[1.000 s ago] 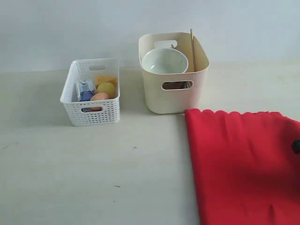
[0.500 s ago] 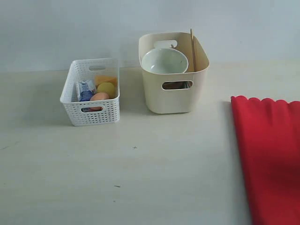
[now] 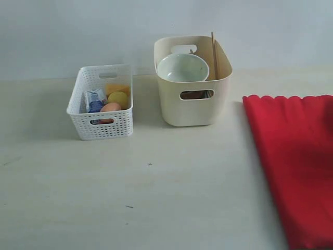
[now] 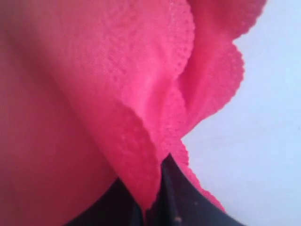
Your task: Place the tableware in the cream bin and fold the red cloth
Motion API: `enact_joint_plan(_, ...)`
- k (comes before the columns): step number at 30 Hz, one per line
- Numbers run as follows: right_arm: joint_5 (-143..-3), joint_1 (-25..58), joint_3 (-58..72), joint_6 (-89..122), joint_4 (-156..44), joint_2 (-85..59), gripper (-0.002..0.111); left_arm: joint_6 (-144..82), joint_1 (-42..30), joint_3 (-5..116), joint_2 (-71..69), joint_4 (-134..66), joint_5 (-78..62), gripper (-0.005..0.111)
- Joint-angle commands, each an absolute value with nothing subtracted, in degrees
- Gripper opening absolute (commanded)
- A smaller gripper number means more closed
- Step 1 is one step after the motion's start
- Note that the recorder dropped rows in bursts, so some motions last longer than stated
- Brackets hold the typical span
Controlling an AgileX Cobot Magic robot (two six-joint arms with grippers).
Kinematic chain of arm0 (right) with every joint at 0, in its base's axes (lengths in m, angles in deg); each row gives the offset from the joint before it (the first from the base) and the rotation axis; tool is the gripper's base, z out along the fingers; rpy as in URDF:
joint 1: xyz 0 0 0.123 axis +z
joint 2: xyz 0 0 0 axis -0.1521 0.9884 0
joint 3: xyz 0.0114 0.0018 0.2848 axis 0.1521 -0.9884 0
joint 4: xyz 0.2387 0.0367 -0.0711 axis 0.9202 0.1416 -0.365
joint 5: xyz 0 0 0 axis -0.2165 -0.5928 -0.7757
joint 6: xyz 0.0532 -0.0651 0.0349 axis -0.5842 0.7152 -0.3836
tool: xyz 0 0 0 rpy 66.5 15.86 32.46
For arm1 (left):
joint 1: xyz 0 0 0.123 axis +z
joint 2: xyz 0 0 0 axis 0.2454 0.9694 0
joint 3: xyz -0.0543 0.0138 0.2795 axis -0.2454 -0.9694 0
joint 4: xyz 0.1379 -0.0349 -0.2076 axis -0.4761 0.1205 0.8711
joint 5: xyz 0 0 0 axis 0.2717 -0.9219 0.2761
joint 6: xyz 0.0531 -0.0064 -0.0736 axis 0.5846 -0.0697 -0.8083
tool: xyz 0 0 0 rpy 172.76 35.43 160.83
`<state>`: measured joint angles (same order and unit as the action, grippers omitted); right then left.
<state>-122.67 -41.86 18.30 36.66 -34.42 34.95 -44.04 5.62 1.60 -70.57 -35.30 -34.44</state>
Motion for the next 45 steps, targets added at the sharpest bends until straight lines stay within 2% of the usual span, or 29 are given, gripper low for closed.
enact_joint_plan(1, -122.88, -42.04, 23.35, 39.21, -29.35, 37.86, 0.000, -44.35, 8.27, 1.42, -70.87, -34.89, -33.41, 0.054)
enact_joint_plan(10, -125.00, -42.04, 31.71, 40.04, -25.53, 43.07, 0.000, -44.35, 10.96, -4.68, -70.87, -34.89, -29.87, 0.054)
enact_joint_plan(22, -127.45, -42.04, 40.67, 41.92, -15.59, 49.93, 0.000, -44.35, 10.96, -5.29, -70.87, -35.13, -28.19, 0.054)
enact_joint_plan(28, -127.45, -35.93, 47.15, 42.45, -11.46, 54.78, 0.000, -44.35, 10.96, -5.29, -70.87, -35.13, -28.19, 0.054)
enact_joint_plan(31, -126.07, -34.35, 50.85, 37.80, -11.29, 56.85, 0.000, -44.35, 10.96, -5.29, -70.87, -35.13, -28.19, 0.054)
enact_joint_plan(39, -118.02, -34.46, 50.96, 37.18, -11.05, 57.19, 0.000, -44.35, 10.96, -5.29, -70.87, -35.13, -28.19, 0.054)
enact_joint_plan(41, -117.61, -34.46, 51.46, 38.94, -10.89, 57.19, 0.002, -44.35, 10.96, -5.29, -70.87, -35.13, -28.19, 0.054)
enact_joint_plan(45, -120.01, -34.35, 54.64, 42.04, -10.89, 57.43, 0.018, -44.35, 10.96, -5.29, -70.87, -35.13, -28.19, 0.054)
